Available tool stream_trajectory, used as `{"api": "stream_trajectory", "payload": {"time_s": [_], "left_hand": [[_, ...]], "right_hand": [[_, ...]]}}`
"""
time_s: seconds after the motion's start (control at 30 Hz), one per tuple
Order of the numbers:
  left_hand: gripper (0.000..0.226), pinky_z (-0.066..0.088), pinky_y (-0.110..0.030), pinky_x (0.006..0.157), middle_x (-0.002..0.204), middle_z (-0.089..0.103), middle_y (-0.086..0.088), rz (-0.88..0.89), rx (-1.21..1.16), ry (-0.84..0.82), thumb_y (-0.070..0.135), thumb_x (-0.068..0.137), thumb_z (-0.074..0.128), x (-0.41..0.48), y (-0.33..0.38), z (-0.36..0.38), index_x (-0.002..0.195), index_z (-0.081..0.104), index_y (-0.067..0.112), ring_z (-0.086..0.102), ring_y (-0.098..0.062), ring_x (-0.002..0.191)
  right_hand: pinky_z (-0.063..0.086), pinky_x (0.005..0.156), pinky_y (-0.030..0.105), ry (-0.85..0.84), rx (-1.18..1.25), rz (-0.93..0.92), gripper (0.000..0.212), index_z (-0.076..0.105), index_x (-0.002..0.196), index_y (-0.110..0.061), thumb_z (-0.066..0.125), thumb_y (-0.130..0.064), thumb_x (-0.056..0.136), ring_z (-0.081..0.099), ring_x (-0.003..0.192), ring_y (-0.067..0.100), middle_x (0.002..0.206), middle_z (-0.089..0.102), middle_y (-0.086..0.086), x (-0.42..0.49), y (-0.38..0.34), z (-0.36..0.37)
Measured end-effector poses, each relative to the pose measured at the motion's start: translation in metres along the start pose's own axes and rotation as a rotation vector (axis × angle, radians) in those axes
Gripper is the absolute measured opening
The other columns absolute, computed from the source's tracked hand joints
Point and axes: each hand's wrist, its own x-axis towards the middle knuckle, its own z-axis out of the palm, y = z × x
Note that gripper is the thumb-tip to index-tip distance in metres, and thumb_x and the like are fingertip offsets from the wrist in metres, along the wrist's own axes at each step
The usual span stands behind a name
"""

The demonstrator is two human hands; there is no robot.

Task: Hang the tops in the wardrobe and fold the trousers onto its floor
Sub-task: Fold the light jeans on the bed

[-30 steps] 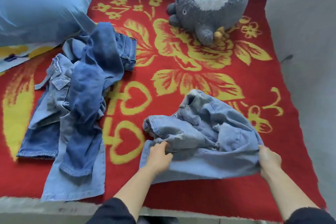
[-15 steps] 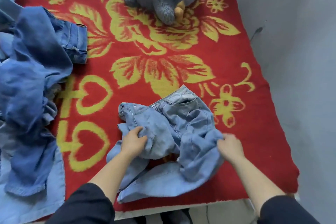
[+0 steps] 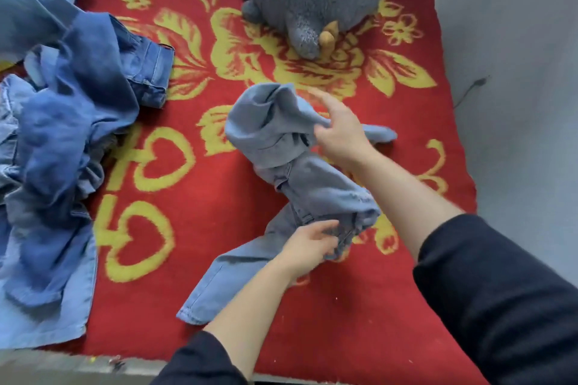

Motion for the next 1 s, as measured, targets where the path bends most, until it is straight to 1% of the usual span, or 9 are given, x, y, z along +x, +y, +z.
{"api": "stream_trajectory", "payload": {"time_s": [0.13,0.3,0.47,0.57,0.63,0.7,0.8,0.9,1.0], "left_hand": [[0.032,0.046,-0.022,0.069,0.097,0.071,-0.007,-0.111,0.366,0.408,0.005,0.085,0.051,0.012,-0.029,-0.055,0.109,0.068,0.016,0.063,-0.019,0.079],[0.045,0.041,-0.035,0.098,0.124,0.061,-0.014,-0.185,0.535,0.661,0.014,0.087,0.054,0.053,-0.049,-0.117,0.131,0.052,0.008,0.055,-0.030,0.117],[0.057,0.044,-0.039,0.099,0.121,0.062,-0.010,-0.089,0.230,0.631,0.013,0.089,0.059,0.105,-0.045,-0.136,0.143,0.040,0.012,0.058,-0.025,0.111],[0.054,0.047,-0.034,0.083,0.116,0.061,-0.001,-0.081,-0.288,0.566,0.021,0.092,0.057,0.129,-0.031,-0.137,0.143,0.038,0.020,0.059,-0.015,0.104],[0.042,0.046,-0.031,0.076,0.119,0.062,0.001,-0.084,-0.440,0.531,0.021,0.092,0.057,0.142,-0.021,-0.141,0.133,0.045,0.021,0.060,-0.016,0.106],[0.030,0.048,-0.031,0.075,0.110,0.064,0.000,-0.081,-0.475,0.498,0.016,0.092,0.055,0.148,-0.010,-0.146,0.121,0.051,0.019,0.062,-0.014,0.096],[0.018,0.045,-0.026,0.077,0.091,0.063,0.007,-0.016,-0.273,0.523,0.015,0.092,0.055,0.149,0.006,-0.154,0.108,0.058,0.020,0.057,-0.008,0.083],[0.014,0.041,-0.020,0.079,0.094,0.066,0.009,0.152,-0.205,0.514,0.013,0.090,0.061,0.141,0.027,-0.152,0.103,0.064,0.018,0.056,-0.001,0.085],[0.011,0.039,-0.023,0.085,0.093,0.065,-0.002,0.250,-0.195,0.416,0.008,0.088,0.057,0.128,0.049,-0.140,0.087,0.063,0.017,0.057,-0.008,0.087]], "right_hand": [[0.044,0.094,0.036,0.053,-0.072,0.364,0.040,0.062,0.114,-0.005,0.048,0.004,0.078,0.058,0.109,0.030,0.114,0.065,0.014,-0.045,0.074,0.026],[0.047,0.083,0.035,-0.042,-0.105,0.607,0.018,0.061,0.098,-0.015,0.057,-0.012,0.081,0.060,0.096,0.028,0.106,0.066,0.007,-0.110,0.141,0.070],[0.042,0.097,0.042,-0.057,-0.276,0.677,0.091,0.028,0.141,-0.023,0.076,-0.046,0.068,0.037,0.124,0.026,0.130,0.030,0.003,-0.135,0.162,0.114],[0.035,0.102,0.041,0.247,0.020,1.041,0.101,0.026,0.146,-0.009,0.083,-0.040,0.068,0.033,0.130,0.034,0.140,0.032,0.019,-0.123,0.171,0.128],[0.039,0.093,0.039,0.277,0.101,1.193,0.058,0.057,0.119,-0.005,0.077,-0.037,0.075,0.043,0.121,0.037,0.126,0.052,0.022,-0.114,0.175,0.130],[0.043,0.078,0.037,0.354,0.134,1.089,0.021,0.061,0.080,-0.007,0.068,-0.026,0.079,0.055,0.096,0.035,0.094,0.064,0.015,-0.113,0.177,0.124],[0.036,0.051,0.026,0.582,0.516,0.982,0.016,0.049,0.062,-0.012,0.058,-0.008,0.075,0.045,0.063,0.022,0.060,0.051,-0.002,-0.103,0.169,0.098],[0.041,0.065,0.033,0.634,1.080,1.003,0.017,0.043,0.074,-0.011,0.042,0.006,0.070,0.046,0.073,0.025,0.079,0.044,0.011,-0.083,0.154,0.065],[0.049,0.092,0.056,0.396,1.390,0.888,0.028,0.055,0.083,0.000,0.032,0.000,0.068,0.064,0.095,0.041,0.101,0.058,0.014,-0.073,0.131,0.028]]}}
